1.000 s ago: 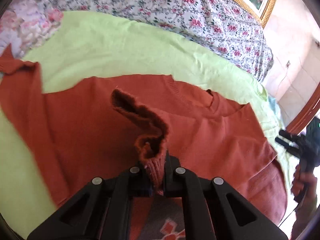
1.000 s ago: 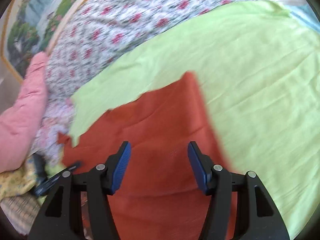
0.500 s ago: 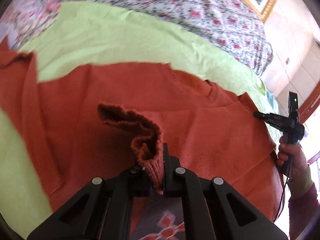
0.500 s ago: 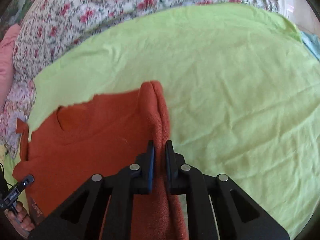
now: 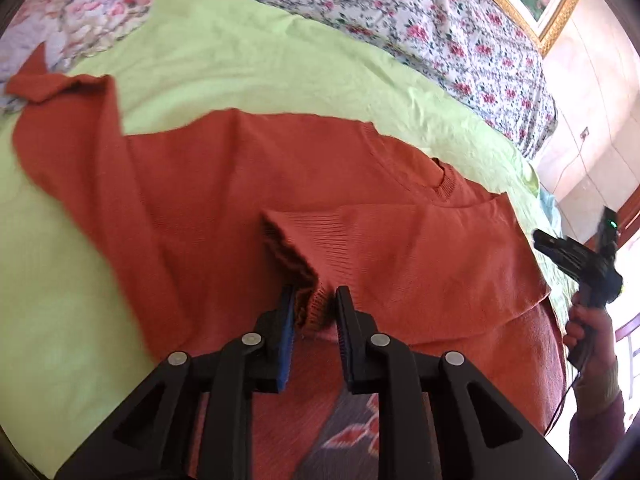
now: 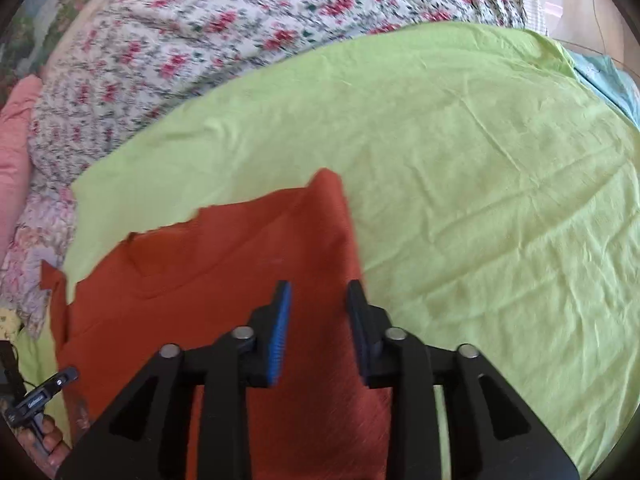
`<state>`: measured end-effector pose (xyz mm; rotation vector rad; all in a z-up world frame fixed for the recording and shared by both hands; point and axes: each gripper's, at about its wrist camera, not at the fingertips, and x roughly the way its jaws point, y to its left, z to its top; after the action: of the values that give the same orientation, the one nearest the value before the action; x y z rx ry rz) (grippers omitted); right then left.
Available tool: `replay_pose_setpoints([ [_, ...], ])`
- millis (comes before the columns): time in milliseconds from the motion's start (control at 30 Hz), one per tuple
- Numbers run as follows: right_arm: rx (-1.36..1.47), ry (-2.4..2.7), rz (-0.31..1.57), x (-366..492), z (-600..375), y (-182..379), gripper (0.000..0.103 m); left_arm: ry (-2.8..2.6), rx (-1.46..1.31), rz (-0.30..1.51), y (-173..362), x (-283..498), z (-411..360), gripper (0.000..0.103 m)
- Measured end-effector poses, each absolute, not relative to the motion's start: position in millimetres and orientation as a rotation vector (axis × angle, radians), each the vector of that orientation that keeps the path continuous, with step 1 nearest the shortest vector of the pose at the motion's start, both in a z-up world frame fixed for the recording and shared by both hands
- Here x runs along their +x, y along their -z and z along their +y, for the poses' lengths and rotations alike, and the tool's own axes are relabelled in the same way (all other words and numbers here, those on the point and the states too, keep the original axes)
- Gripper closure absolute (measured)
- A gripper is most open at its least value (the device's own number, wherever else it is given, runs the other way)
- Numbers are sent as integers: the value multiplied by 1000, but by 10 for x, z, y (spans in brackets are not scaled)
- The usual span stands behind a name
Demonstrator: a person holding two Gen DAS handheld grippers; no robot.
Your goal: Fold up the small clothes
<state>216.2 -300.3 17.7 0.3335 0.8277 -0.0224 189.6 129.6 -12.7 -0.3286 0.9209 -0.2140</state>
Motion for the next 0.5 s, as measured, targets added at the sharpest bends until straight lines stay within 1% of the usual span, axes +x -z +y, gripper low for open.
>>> replay_pose_setpoints([
  [33,333,-5,815,2076,-2914,-217,60,205,-330,914,96,1853,1360,82],
  [67,335,-35,810,2009,-2828,-243,58,193,-336,908,63,1820,1423,80],
  [133,338,-91,811,1859,-2641,-264,57,162,-348,885,-10,1767,1573,67],
  [167,339,-116,818,1808,-2561,-259,57,149,-349,877,-36,1764,1624,64],
  [200,339,-151,831,1751,-2455,-244,57,121,-351,864,-84,1767,1726,56],
  [233,340,-176,841,1727,-2356,-233,57,97,-354,854,-120,1779,1817,52],
  [300,338,-218,864,1634,-2204,-191,57,57,-360,848,-167,1817,1983,49],
  [367,332,-246,883,1578,-2059,-151,57,-2,-378,840,-218,1919,2209,49],
  [500,338,-291,907,1480,-1861,-91,57,-64,-419,825,-281,2191,2607,39],
])
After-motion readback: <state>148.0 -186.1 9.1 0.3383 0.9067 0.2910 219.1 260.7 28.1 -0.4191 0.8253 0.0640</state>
